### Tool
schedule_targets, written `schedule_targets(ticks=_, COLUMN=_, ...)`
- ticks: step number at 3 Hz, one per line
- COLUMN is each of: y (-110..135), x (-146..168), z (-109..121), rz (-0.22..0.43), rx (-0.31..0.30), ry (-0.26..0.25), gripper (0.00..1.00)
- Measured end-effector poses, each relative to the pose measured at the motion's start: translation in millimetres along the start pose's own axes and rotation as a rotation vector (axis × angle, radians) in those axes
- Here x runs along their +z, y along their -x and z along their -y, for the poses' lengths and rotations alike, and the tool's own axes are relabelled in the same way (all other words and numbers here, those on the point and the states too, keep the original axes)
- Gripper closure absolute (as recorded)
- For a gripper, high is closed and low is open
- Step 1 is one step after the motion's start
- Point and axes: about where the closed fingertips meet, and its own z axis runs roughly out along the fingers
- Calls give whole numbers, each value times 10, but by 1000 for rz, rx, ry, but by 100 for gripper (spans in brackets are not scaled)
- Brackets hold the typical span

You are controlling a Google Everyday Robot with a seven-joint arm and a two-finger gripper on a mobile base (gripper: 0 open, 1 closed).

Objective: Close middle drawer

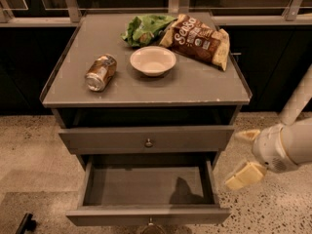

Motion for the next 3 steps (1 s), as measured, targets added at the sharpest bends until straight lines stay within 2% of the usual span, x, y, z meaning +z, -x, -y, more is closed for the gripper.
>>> schedule_targets(ticks=1, y=-90, x=113, z=-11, rz=-1, rx=18, ry=24, gripper=31)
schedule_targets(ticks=2, y=-90, x=113, z=-11, rz=-1, rx=18, ry=24, gripper=55)
schedule_targets(ticks=3, y=-270, x=261, z=-35, rz=19, rx=66, ry=27, gripper=78)
